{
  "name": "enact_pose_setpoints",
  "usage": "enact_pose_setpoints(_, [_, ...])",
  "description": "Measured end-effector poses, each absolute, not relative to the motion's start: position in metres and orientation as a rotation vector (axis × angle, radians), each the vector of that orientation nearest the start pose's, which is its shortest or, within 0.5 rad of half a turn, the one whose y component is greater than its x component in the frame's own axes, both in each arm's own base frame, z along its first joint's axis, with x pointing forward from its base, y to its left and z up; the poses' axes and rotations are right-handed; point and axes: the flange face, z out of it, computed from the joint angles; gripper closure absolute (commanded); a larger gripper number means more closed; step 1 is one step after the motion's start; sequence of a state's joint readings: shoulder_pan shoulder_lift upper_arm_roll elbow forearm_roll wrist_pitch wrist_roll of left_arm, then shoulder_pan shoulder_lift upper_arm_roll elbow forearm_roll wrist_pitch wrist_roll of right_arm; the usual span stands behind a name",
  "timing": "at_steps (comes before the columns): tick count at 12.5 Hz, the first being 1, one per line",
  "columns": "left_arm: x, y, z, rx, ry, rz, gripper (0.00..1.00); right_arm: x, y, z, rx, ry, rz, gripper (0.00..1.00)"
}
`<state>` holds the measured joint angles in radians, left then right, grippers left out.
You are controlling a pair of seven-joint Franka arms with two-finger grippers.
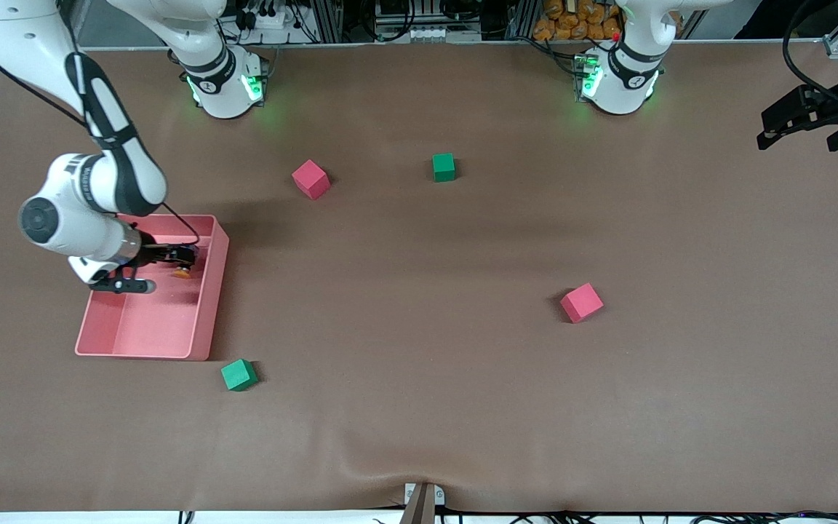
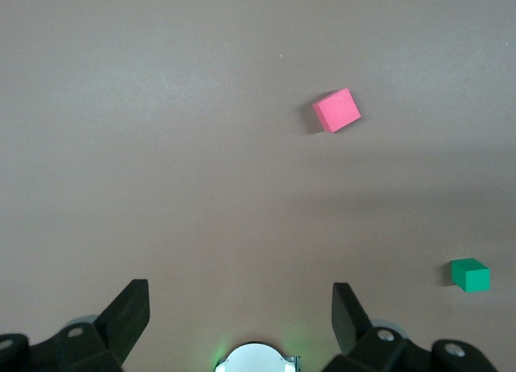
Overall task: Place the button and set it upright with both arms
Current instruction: 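Grasp the yellow button with the right gripper, then lift the button out of the tray and carry it toward the table middle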
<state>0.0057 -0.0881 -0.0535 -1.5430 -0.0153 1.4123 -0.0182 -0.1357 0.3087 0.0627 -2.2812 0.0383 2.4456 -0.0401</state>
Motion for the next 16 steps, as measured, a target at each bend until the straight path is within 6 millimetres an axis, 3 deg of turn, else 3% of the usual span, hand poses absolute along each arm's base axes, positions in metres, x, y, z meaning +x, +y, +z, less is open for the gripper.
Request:
enact_pose_setpoints(4, [0.509, -0.032, 0.671, -3.181, 0.058, 0.069, 0.0, 0.497, -0.027, 0.176, -3.084, 0.105, 0.234, 0.0])
enact_pose_setpoints(5, [0.509, -0.032, 0.672, -3.182, 0.058, 0.067, 0.0, 0.496, -0.027, 0.172, -3.083, 0.106, 0.244, 0.1])
enact_pose_setpoints(6, [0.509, -0.032, 0.673, -3.183, 0.058, 0.064, 0.0, 0.495, -0.027, 0.17, -3.082, 0.101, 0.249, 0.61])
enact_pose_setpoints(7, [0.509, -0.032, 0.674, -3.183, 0.059, 0.059, 0.0, 0.495, -0.027, 0.17, -3.082, 0.081, 0.248, 0.88])
enact_pose_setpoints(8, [0.508, -0.033, 0.675, -3.184, 0.061, 0.056, 0.0, 0.495, -0.03, 0.171, -3.082, 0.045, 0.244, 1.0])
enact_pose_setpoints(11, [0.508, -0.036, 0.675, -3.184, 0.071, 0.054, 0.0, 0.495, -0.053, 0.175, -3.065, -0.156, 0.225, 1.0])
enact_pose_setpoints(14, [0.508, -0.036, 0.677, -3.184, 0.071, 0.05, 0.0, 0.496, -0.074, 0.187, -3.045, -0.252, 0.231, 1.0])
enact_pose_setpoints(16, [0.508, -0.037, 0.676, -3.187, 0.073, 0.051, 0.0, 0.51, -0.064, 0.221, -3.029, -0.328, 0.25, 1.0])
